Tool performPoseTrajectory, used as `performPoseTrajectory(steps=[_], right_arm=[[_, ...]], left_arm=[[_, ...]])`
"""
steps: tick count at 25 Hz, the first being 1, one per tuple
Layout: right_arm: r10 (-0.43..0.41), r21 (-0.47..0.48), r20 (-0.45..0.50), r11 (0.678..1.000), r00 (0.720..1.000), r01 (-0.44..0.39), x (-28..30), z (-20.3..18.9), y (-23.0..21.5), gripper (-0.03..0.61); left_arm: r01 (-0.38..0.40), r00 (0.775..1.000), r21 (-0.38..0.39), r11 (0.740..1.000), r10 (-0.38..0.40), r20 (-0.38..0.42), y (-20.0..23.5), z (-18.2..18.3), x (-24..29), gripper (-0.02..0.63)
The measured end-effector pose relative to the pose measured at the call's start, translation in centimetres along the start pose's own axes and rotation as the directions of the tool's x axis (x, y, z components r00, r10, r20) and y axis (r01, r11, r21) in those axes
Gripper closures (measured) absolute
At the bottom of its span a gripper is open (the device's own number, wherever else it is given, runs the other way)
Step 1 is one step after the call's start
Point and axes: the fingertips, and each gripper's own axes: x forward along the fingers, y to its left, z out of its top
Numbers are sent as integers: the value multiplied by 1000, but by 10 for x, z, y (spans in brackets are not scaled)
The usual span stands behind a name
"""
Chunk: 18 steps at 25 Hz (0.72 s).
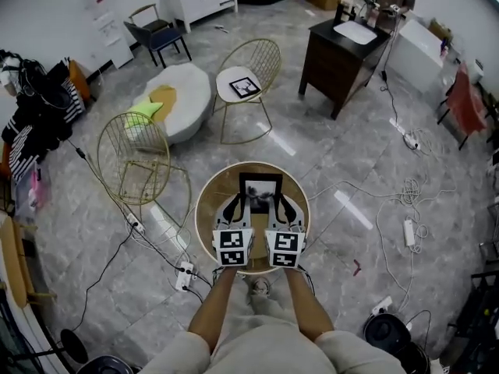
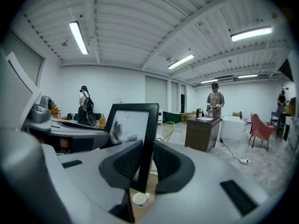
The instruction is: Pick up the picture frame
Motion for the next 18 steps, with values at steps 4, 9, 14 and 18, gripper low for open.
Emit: performPoseTrajectory(steps=[4, 9, 14, 18], right_arm=[[-5, -14, 51, 1000, 999, 6, -8, 30, -5, 505], [-2, -26, 107, 1000, 994, 5, -20, 62, -14, 505], [-1, -32, 156, 999, 988, 6, -28, 86, -20, 505], [8, -48, 189, 999, 982, 2, -39, 106, -16, 505]], left_arm=[[-7, 998, 16, 1000, 6, 56, -3, 30, -5, 548], [13, 995, 45, 999, -18, 98, -16, 67, -14, 548], [13, 989, 74, 997, -24, 144, -22, 94, -20, 548], [-1, 984, 78, 997, -13, 177, -20, 110, -32, 548]])
